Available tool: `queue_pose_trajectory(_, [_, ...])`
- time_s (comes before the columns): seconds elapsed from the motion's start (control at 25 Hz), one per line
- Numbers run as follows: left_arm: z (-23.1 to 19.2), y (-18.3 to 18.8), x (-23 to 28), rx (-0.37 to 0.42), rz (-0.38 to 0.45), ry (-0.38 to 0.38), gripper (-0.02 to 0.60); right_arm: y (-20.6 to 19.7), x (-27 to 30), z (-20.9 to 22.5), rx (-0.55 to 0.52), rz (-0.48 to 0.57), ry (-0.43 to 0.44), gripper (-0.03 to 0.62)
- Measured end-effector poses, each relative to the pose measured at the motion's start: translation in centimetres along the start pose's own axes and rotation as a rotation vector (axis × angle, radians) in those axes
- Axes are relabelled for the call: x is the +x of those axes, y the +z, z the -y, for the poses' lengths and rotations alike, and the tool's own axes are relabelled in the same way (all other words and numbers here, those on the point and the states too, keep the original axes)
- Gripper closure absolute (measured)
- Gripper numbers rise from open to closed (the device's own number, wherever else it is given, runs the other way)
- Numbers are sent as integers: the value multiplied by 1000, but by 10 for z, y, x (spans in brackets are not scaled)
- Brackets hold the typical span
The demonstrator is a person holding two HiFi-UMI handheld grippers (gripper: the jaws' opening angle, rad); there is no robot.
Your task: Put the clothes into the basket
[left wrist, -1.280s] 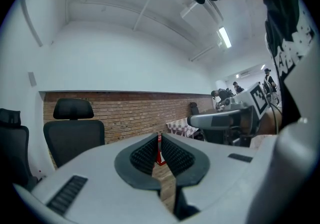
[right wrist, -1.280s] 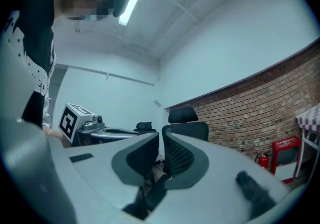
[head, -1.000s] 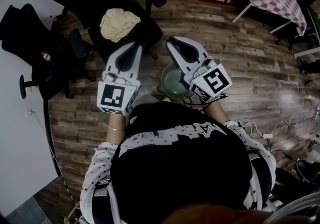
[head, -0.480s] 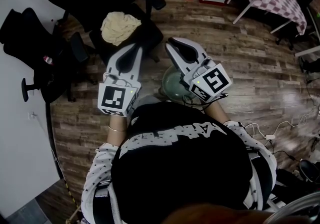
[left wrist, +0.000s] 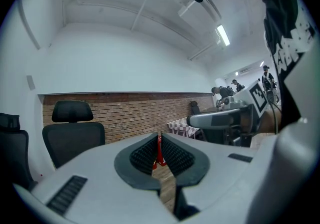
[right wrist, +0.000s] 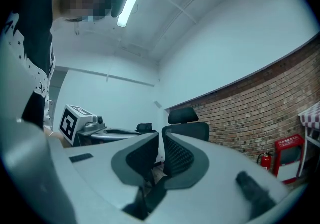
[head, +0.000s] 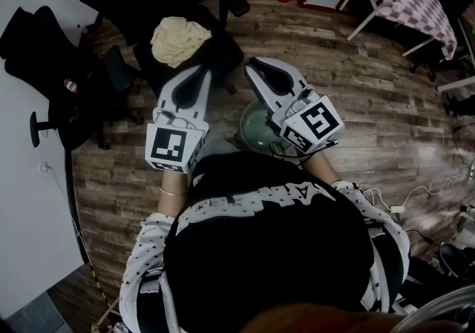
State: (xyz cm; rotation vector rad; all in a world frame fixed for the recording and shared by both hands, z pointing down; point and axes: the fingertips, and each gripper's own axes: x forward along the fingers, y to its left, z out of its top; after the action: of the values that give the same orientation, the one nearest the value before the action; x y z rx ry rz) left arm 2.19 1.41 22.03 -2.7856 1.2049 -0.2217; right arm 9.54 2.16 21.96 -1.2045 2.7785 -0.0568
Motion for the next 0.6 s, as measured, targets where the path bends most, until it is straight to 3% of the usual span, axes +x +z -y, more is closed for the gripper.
queue_pose_trajectory(0.32, [-18,-12,1,-15,-13,27,568,-8,14,14,25,-8,-4,560])
queue_pose_trajectory(0.6, [-41,-21,24,-15,-15,-3,568,-17,40,29,32,-37,-16,560])
